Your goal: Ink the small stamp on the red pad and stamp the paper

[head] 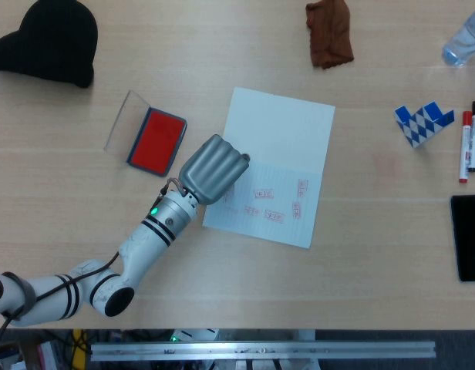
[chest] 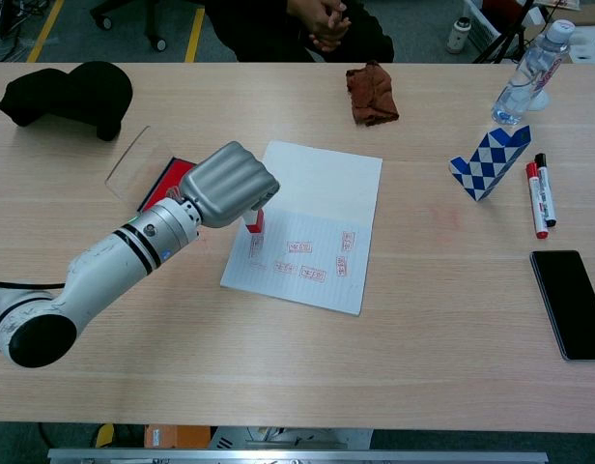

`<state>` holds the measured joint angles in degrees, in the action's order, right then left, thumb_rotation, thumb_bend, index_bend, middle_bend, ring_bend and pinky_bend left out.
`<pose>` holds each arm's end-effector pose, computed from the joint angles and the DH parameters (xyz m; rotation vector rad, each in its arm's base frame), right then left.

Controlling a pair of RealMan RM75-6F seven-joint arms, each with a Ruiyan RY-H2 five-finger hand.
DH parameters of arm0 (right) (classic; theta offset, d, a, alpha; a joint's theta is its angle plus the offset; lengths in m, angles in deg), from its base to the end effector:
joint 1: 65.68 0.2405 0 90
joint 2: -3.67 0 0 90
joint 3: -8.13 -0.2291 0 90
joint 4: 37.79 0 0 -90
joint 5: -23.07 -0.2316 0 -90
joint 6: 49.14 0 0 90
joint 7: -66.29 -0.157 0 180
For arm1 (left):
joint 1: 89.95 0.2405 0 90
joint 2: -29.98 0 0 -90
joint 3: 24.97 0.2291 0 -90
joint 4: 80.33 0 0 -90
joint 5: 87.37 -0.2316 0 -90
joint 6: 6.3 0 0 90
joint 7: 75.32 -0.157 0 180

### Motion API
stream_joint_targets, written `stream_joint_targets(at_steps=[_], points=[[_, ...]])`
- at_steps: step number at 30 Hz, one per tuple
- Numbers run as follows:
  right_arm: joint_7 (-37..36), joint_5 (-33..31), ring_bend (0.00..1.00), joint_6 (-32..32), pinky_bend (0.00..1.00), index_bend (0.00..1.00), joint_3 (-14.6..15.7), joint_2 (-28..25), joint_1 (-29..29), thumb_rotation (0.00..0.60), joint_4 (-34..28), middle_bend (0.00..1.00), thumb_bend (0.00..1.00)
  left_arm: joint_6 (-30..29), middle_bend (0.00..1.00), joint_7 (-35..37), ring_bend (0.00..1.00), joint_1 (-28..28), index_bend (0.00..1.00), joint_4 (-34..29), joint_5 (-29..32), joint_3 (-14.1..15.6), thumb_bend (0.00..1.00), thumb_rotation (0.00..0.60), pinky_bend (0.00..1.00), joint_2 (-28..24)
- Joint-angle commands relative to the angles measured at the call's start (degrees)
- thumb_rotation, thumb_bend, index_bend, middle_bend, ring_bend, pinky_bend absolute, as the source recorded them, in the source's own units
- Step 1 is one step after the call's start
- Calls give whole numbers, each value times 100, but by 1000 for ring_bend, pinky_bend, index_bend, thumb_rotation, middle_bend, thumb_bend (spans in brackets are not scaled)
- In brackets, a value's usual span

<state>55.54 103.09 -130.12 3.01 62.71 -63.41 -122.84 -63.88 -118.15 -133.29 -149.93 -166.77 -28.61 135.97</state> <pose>-0.3538 -0.1888 0.1792 1.2532 -0.9582 0.8018 -0.0955 0.2940 -0.1271 -2.1400 -0.2536 -0.7645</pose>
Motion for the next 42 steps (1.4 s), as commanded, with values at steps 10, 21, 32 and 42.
stream_joint_targets(at_steps=[10, 21, 32, 42], points=[[40, -41, 314, 7, 391, 223, -3, -28, -20, 600, -31, 311, 264, -51, 997, 157, 1000, -38, 664, 497, -170, 35, 339, 600, 1000, 340], [68, -55, 314, 23, 391, 223, -7, -46, -20, 600, -49, 311, 263, -162, 997, 155, 1000, -46, 665, 810, -336, 66, 339, 600, 1000, 495], [77, -65, 314, 23, 391, 223, -13, -59, -24, 600, -59, 311, 263, -64, 997, 201, 1000, -28, 664, 979, -338, 89, 340, 600, 1000, 634], [44, -77, 314, 29, 391, 223, -16, -48, -33, 600, -23, 311, 263, 80, 996, 111, 1000, -32, 664, 994, -226, 33, 339, 600, 1000, 658]])
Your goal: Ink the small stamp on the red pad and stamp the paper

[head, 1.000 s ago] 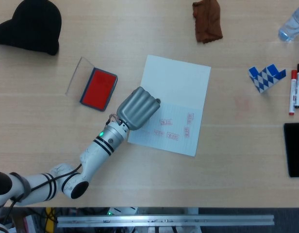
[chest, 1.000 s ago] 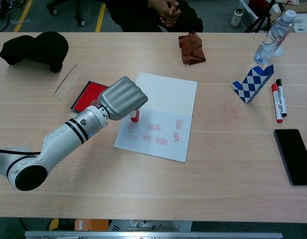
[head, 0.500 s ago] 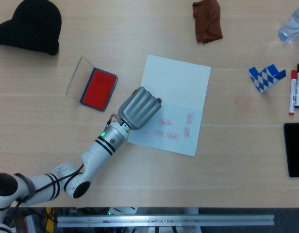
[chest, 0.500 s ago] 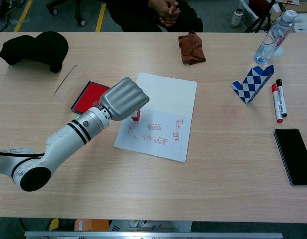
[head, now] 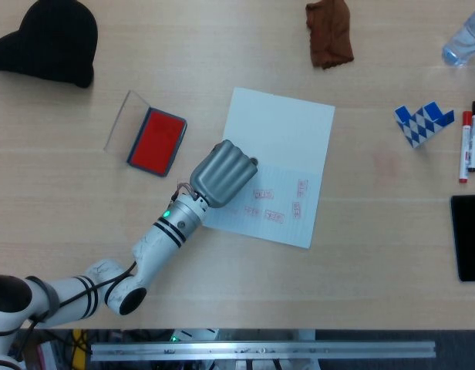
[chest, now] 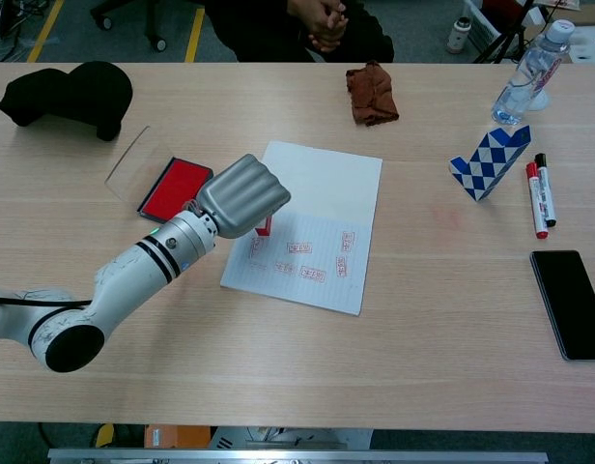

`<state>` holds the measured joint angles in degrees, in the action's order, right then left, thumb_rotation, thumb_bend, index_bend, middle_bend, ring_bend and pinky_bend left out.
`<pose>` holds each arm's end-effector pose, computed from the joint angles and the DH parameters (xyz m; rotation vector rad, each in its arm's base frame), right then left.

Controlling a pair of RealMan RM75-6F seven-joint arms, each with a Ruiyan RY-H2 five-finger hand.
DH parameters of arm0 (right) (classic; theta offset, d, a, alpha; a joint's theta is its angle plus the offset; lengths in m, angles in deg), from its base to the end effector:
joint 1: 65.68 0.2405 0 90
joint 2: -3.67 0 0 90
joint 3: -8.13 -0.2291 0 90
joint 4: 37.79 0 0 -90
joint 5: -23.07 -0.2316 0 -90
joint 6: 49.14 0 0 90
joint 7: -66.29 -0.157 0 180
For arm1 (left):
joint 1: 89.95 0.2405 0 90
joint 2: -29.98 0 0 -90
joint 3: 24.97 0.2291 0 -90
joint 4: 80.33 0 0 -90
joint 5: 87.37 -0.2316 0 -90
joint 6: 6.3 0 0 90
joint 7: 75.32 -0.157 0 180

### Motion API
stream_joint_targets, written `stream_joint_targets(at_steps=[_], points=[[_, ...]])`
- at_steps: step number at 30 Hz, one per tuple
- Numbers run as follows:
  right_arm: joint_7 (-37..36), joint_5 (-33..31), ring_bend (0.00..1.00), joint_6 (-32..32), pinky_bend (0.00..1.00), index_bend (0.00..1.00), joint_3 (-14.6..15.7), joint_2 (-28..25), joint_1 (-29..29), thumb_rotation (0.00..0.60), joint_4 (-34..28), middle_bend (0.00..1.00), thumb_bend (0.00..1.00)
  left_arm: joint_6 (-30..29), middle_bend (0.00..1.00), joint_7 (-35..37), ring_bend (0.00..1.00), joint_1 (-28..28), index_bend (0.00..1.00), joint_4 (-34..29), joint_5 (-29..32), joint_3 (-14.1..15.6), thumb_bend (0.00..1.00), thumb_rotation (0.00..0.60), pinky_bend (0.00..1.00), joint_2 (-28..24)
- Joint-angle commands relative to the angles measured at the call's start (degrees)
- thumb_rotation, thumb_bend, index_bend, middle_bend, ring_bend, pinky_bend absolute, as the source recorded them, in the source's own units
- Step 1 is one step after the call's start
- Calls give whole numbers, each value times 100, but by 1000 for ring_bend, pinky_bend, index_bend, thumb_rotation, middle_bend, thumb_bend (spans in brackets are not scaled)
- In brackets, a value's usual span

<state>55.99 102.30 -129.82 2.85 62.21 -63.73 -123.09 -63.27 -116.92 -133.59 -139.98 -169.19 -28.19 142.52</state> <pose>-0.3564 -0.1871 0.1825 1.2414 -0.9581 0.7827 -0.0999 0.2955 -0.1519 -2.1495 -0.1947 -0.7325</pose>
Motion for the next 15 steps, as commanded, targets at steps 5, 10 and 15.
stream_joint_targets(at_steps=[5, 10, 15], points=[[-13, -3, 314, -3, 391, 223, 0, 7, -7, 600, 13, 311, 263, 83, 996, -70, 999, -4, 663, -41, 76, -29, 340, 600, 1000, -10], [-26, -7, 315, -11, 391, 223, -2, 12, -16, 600, 28, 311, 263, 100, 995, -101, 998, -1, 663, -73, 93, -30, 339, 600, 1000, -17], [-46, -5, 314, -17, 391, 223, 1, 14, -26, 600, 43, 311, 263, 99, 995, -115, 998, 6, 663, -106, 86, -14, 339, 600, 1000, -16]])
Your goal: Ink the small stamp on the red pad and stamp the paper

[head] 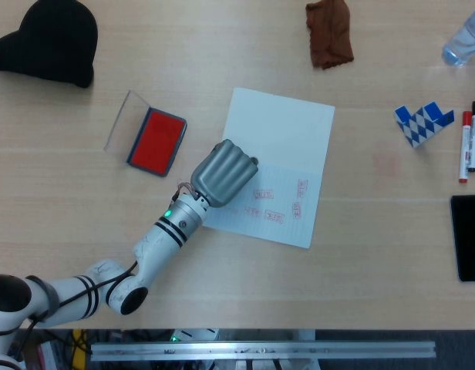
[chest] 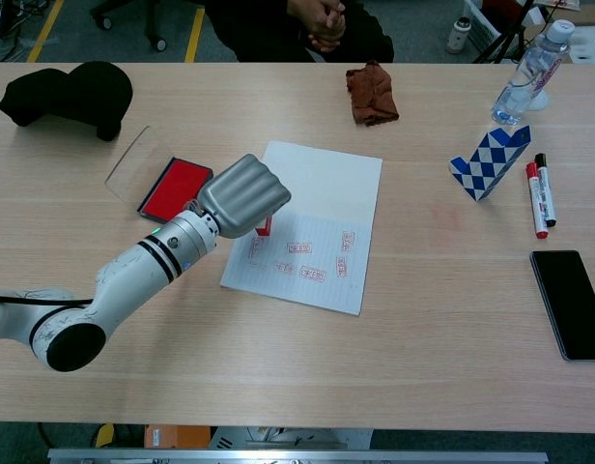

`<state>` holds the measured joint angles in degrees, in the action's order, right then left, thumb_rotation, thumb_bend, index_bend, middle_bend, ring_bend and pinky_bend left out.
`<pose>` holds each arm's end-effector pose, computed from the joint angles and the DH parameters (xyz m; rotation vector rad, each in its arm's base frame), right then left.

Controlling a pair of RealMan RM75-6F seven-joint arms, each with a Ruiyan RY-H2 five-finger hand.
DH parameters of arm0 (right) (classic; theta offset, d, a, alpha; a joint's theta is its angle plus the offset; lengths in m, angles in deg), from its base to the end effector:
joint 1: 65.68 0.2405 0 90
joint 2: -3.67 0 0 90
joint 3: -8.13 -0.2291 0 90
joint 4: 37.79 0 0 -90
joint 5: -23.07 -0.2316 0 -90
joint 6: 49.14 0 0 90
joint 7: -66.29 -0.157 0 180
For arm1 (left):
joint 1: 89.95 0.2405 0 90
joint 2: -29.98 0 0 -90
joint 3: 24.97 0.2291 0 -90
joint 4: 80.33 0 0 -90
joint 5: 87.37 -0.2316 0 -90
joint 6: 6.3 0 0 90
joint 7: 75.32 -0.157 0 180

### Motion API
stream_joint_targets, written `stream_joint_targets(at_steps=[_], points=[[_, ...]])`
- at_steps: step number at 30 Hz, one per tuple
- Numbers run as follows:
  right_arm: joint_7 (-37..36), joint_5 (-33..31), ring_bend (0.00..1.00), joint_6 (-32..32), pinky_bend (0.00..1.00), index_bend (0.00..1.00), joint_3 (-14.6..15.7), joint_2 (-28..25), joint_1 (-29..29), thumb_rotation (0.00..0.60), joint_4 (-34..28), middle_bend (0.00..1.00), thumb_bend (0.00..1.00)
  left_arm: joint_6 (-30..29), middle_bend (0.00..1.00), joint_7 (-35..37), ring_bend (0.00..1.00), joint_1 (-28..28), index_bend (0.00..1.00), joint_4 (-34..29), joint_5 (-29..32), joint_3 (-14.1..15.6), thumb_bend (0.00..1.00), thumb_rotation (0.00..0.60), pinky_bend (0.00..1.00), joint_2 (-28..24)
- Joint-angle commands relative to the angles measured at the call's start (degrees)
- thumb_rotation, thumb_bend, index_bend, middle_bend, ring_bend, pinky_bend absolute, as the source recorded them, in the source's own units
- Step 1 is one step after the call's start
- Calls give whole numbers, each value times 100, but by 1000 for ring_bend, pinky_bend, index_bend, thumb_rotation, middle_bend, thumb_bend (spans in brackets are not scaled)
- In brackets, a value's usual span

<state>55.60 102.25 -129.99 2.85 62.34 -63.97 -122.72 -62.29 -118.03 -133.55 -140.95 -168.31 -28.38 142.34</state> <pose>-0.3581 -0.1857 0.1833 1.2350 -0.9595 0.7833 -0.0992 0.2937 -0.1537 -2.1619 -0.2038 -0.7173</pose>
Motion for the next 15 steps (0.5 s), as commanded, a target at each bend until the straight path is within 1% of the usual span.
stream_joint_targets(at_steps=[1, 8, 11, 15], points=[[-10, 0, 314, -1, 391, 223, 1, 2, -4, 600, 9, 311, 263, 3, 995, -10, 998, 1, 663, -10, -5, 9, 339, 600, 1000, 4], [-36, 0, 314, -9, 391, 223, 0, 11, -14, 600, 37, 311, 263, -98, 995, -9, 997, -7, 664, -45, -64, -25, 339, 600, 1000, -25], [-48, 6, 314, -18, 391, 223, -7, 22, -13, 600, 45, 311, 264, -215, 995, 1, 997, -10, 664, -173, -117, -73, 339, 600, 1000, -117], [-73, 27, 314, 3, 391, 224, -5, 56, 5, 600, 68, 311, 263, -391, 995, -11, 997, -8, 664, -499, -187, -152, 339, 600, 1000, -296]])
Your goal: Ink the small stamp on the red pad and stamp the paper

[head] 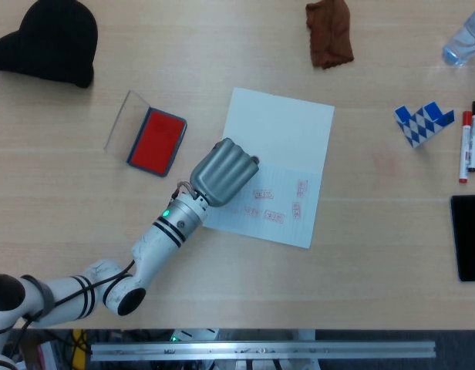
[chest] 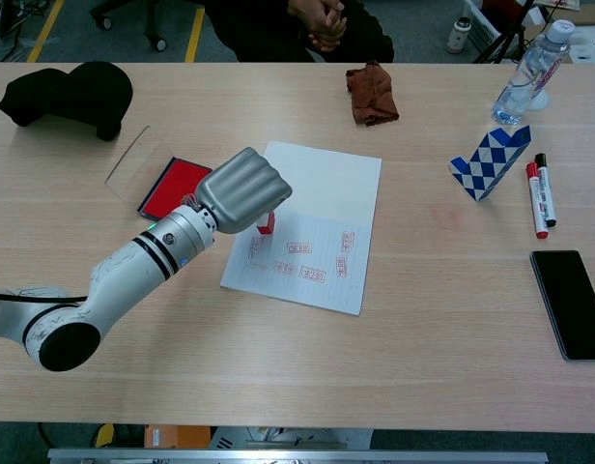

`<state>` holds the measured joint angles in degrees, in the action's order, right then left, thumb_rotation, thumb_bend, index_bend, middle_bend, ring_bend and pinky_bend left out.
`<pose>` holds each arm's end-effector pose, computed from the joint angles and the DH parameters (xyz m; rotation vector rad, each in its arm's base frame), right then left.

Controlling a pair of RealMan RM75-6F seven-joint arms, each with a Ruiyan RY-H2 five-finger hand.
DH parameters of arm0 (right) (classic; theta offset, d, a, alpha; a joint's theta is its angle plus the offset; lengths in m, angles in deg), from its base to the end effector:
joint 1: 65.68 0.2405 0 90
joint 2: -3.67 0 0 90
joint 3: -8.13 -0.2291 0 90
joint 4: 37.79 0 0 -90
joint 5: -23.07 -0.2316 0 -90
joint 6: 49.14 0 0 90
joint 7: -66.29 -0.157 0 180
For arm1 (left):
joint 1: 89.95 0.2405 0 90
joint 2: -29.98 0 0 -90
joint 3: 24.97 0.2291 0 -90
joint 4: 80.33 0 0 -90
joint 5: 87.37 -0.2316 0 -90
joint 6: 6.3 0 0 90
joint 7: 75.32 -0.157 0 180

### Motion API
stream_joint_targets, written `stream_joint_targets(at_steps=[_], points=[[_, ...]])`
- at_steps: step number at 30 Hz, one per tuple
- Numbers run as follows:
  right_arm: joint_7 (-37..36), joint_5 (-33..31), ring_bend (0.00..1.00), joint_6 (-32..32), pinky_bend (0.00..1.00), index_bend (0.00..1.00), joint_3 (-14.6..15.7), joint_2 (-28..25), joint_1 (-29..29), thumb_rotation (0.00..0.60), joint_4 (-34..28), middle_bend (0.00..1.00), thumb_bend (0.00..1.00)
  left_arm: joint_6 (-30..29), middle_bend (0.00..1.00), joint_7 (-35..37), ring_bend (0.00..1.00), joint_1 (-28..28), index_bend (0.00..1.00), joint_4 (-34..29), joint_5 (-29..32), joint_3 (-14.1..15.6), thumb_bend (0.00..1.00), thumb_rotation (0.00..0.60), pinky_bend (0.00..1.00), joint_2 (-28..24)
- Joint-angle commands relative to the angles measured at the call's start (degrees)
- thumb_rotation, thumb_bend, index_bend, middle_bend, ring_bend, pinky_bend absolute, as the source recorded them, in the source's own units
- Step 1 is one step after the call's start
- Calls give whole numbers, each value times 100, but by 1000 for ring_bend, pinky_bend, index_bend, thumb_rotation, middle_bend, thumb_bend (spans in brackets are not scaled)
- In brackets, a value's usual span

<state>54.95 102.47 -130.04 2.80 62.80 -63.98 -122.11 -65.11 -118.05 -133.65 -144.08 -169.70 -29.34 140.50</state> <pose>-0.3591 -0.1859 0.1821 1.2334 -0.9632 0.7924 -0.0873 0.2958 -0.1391 -2.1165 -0.1861 -0.7878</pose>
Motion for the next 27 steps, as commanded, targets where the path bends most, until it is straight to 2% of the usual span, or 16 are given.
stream_joint_targets(at_steps=[1, 5, 10, 27], points=[[-12, 12, 314, 10, 391, 224, 0, 14, 11, 600, 10, 311, 264, -134, 995, -17, 997, 7, 664, -274, -43, -77, 339, 600, 1000, -150], [-28, 37, 314, -1, 391, 224, -6, 28, 22, 600, 20, 311, 264, -201, 995, -167, 998, 6, 664, -640, -52, -114, 339, 600, 1000, -284], [-48, 42, 314, -5, 391, 223, 3, 24, 12, 600, 27, 311, 263, -156, 995, -341, 997, -12, 664, -809, -28, -84, 339, 600, 1000, -247], [-108, 27, 314, -30, 391, 223, 12, 3, -37, 600, 68, 311, 263, -124, 995, -700, 997, -44, 663, -357, -82, 41, 339, 600, 1000, 14]])
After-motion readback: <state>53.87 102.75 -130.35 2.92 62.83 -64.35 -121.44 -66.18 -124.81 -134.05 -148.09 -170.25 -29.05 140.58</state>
